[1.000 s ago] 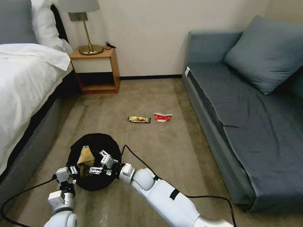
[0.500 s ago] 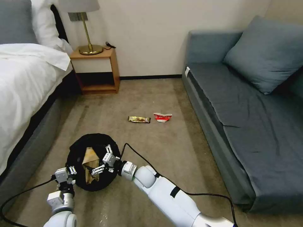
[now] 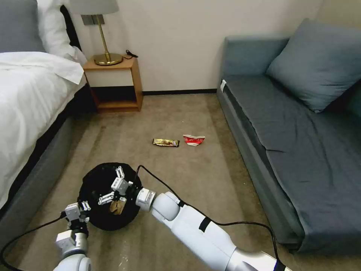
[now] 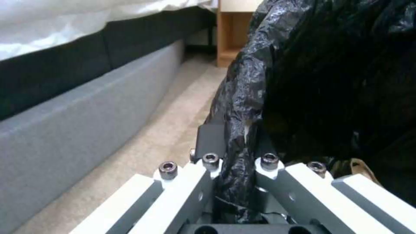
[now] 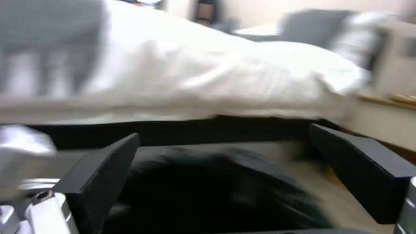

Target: Pick up the trash bin, then pick up the garbage on the floor and place it into the trash bin.

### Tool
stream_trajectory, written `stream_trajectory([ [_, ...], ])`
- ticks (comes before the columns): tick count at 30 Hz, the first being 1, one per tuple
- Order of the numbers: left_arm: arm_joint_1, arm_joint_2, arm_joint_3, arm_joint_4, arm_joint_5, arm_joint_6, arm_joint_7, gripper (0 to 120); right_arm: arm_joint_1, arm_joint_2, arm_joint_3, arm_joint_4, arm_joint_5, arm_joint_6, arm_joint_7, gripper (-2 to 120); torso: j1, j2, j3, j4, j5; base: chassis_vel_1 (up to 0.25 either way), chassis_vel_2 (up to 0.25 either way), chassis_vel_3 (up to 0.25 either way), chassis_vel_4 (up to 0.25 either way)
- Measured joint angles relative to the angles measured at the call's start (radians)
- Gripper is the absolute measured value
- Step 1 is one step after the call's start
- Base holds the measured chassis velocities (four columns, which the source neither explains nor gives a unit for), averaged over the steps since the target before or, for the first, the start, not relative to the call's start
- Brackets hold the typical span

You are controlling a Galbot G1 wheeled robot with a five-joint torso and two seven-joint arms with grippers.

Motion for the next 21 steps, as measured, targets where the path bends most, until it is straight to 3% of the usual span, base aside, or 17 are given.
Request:
stream_trajectory([
  [1, 0.000, 0.000, 0.000, 0.000, 0.000, 0.000, 0.000, 3, 0.000, 0.000, 0.000, 0.000, 0.000, 0.000, 0.000, 100, 0.000, 0.000, 0.000, 0.0000, 0.0000, 0.000, 0.000, 0.000, 0.000],
  [4, -0.002, 0.013, -0.011, 0.001, -0.026, -0.001, -0.011, 3, -0.014, -0.021, 0.031, 0.029, 0.019, -0.056, 0.159, 100, 0.000, 0.000, 0.000, 0.0001, 0.0001, 0.000, 0.000, 0.000, 0.000],
  [5, -0.002, 0.013, -0.011, 0.001, -0.026, -0.001, -0.011, 3, -0.014, -0.021, 0.031, 0.029, 0.019, -0.056, 0.159, 100, 0.000, 0.000, 0.000, 0.0001, 0.0001, 0.000, 0.000, 0.000, 0.000],
  [8, -0.002, 0.019, -0.019, -0.017, -0.059, -0.002, -0.027, 3, -0.026, -0.059, 0.083, 0.058, 0.123, -0.168, 0.309, 100, 0.000, 0.000, 0.000, 0.0000, 0.0001, 0.000, 0.000, 0.000, 0.000],
  [12, -0.004, 0.023, -0.020, -0.025, -0.070, -0.003, -0.037, 3, -0.037, -0.093, 0.125, 0.069, 0.197, -0.233, 0.373, 100, 0.000, 0.000, 0.000, 0.0000, 0.0002, 0.000, 0.000, 0.000, 0.000],
  [21, -0.001, 0.026, -0.024, -0.017, -0.068, -0.023, -0.052, 3, -0.101, -0.145, 0.225, 0.073, 0.244, -0.297, 0.398, 100, 0.000, 0.000, 0.000, -0.0001, 0.0003, 0.000, 0.000, 0.000, 0.000],
])
